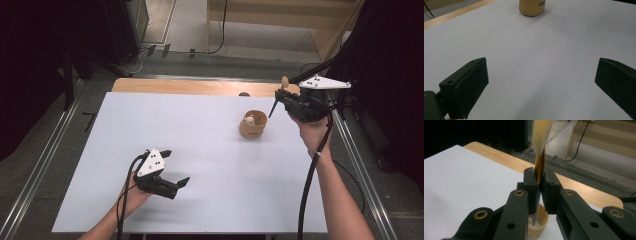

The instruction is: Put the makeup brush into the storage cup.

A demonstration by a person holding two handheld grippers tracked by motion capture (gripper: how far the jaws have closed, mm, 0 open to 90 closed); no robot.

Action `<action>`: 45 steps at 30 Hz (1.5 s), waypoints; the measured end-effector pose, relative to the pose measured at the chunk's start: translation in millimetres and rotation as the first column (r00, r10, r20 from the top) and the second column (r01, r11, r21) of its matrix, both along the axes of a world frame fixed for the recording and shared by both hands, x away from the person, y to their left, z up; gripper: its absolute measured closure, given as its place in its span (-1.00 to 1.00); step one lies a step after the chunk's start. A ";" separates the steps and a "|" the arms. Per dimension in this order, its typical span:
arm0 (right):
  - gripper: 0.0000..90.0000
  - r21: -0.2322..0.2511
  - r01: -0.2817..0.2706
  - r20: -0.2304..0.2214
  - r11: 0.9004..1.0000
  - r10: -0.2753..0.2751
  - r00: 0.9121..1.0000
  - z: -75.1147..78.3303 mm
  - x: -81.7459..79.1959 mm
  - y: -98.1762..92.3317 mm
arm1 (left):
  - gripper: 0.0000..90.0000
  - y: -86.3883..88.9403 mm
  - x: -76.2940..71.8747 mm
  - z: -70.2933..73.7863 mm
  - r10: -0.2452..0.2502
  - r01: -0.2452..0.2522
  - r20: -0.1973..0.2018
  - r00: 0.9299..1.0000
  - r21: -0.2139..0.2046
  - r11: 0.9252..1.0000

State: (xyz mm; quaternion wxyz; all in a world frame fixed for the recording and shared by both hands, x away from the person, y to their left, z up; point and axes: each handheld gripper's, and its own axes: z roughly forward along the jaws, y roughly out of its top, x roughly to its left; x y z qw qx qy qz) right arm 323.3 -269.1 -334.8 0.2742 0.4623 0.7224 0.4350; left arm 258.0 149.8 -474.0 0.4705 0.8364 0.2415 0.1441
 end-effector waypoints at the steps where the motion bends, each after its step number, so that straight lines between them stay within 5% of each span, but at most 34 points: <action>1: 0.87 0.002 -0.001 0.000 1.000 0.001 1.000 0.5 1.2 0.4 | -1.00 -0.1 0.0 0.0 0.000 0.000 0.000 1.000 0.001 1.000; 45: 0.87 -0.044 -0.009 -0.045 0.999 0.007 0.999 -22.7 41.1 25.2 | -1.00 0.1 -0.4 0.3 -0.002 0.002 0.002 1.000 -0.006 1.000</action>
